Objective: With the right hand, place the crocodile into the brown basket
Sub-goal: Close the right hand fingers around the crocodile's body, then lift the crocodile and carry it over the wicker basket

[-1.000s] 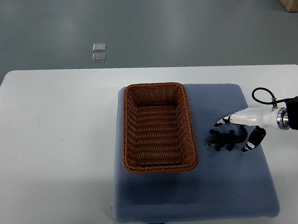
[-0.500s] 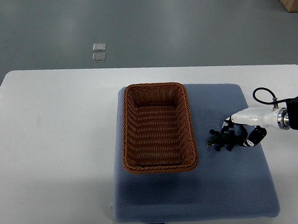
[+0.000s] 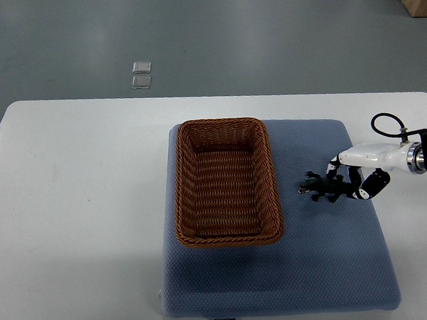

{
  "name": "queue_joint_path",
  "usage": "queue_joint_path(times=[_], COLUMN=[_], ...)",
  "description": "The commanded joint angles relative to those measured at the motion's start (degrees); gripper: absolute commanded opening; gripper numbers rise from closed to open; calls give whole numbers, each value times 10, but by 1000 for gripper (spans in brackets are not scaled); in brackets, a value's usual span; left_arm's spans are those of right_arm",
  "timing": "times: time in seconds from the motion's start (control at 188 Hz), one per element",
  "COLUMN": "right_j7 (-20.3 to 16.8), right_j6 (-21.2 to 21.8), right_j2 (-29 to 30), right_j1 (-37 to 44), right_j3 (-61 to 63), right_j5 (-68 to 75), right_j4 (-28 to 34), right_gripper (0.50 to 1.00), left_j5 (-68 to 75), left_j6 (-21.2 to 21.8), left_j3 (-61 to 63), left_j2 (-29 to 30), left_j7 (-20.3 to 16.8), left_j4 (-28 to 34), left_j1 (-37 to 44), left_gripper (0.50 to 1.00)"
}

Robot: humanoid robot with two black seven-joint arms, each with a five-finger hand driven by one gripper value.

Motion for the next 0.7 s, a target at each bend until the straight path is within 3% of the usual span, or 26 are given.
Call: queue_joint_path(times=[0.0,0.511,0.697], right_j7=[0,-2,-1], right_j6=[2,4,17], right_j2=[-7,2,75], right_j1=[6,97,146], right_j3=[0,8,8], right_j5=[2,3,5], right_j4=[0,-24,-23], right_gripper=[500,500,502], left_j5=[0,0,0], left_j6=[0,0,0], left_j3=[0,1,1], left_j2=[0,0,0], left_j7=[0,0,0], left_j4=[0,0,0], left_j1=[0,0,0], left_gripper=[1000,1000,1000])
